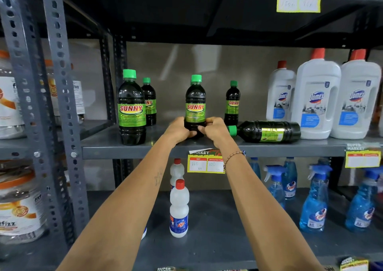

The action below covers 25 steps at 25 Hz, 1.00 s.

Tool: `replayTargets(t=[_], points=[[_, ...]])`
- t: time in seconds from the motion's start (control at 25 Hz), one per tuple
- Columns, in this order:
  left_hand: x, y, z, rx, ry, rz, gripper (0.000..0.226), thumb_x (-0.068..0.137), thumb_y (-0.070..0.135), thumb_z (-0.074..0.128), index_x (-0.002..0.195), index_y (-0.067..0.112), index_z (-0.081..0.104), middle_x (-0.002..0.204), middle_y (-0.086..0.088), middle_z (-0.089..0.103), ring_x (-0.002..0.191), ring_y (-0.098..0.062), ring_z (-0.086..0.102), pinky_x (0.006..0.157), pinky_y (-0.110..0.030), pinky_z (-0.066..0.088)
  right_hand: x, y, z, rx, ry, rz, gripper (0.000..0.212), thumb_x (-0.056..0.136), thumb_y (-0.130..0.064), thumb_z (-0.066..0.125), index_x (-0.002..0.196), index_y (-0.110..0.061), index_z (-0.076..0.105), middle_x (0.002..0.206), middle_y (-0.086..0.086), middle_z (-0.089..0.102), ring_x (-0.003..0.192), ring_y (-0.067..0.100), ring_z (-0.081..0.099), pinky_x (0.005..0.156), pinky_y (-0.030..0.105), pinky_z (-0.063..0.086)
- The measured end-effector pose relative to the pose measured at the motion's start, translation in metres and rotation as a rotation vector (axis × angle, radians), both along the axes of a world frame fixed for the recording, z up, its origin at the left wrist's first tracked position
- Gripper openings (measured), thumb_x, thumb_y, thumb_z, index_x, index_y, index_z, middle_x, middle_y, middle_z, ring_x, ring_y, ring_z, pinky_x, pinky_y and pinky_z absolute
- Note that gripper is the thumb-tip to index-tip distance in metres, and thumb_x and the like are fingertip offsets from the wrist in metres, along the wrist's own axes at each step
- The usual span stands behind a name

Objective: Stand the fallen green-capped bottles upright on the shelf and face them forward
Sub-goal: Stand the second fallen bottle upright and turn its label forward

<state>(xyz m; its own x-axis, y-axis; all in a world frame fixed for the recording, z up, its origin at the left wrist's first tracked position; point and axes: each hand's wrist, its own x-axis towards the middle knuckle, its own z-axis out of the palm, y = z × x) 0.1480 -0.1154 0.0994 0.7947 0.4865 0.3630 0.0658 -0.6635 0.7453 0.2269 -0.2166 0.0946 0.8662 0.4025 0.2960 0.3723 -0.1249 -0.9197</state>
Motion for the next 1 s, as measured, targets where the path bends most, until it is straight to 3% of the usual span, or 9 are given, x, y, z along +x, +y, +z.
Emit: replayTargets(t=[0.2,0.4,0.68,1.0], points=[[-0.008,-0.011,0.002,0.127,0.004,0.068,0.038,0.081,0.016,0.072,0.117,0.011,0.061,0.113,-0.010,0.067,0.107,-0.026,0.060,0.085,-0.028,0.042,0.000,-0.001,0.002,-0.009,0.023,-0.003,0.033,0.082,-0.003,0.065,0.115,-0.004,0.060,0.115,0.019,0.066,0.111,0.032,0.061,0.097,0.046,0.051],[-0.016,-0.013,-0.001,0.117,-0.017,0.073,0.045,0.077,0.021,0.077,0.116,0.010,0.059,0.114,-0.009,0.066,0.102,-0.022,0.060,0.082,-0.026,0.042,-0.009,-0.012,0.003,-0.001,0.025,0.007,0.032,0.084,-0.002,0.064,0.116,-0.003,0.060,0.116,0.017,0.065,0.112,0.030,0.060,0.098,0.044,0.051],[-0.037,-0.021,-0.005,0.066,-0.051,0.033,0.055,0.072,0.022,0.081,0.120,0.010,0.058,0.117,-0.008,0.066,0.108,-0.022,0.062,0.095,-0.033,0.047,-0.027,-0.032,0.005,0.000,0.025,0.050,0.031,0.086,-0.001,0.062,0.117,-0.001,0.059,0.118,0.017,0.065,0.112,0.030,0.061,0.098,0.044,0.051],[-0.056,-0.034,-0.006,0.086,-0.077,0.032,0.058,0.071,0.024,0.082,0.120,0.007,0.057,0.120,-0.010,0.065,0.108,-0.023,0.062,0.096,-0.035,0.048,-0.040,-0.044,0.003,-0.020,0.013,0.072,0.030,0.086,-0.003,0.063,0.115,-0.002,0.059,0.116,0.018,0.066,0.111,0.032,0.063,0.098,0.046,0.051]])
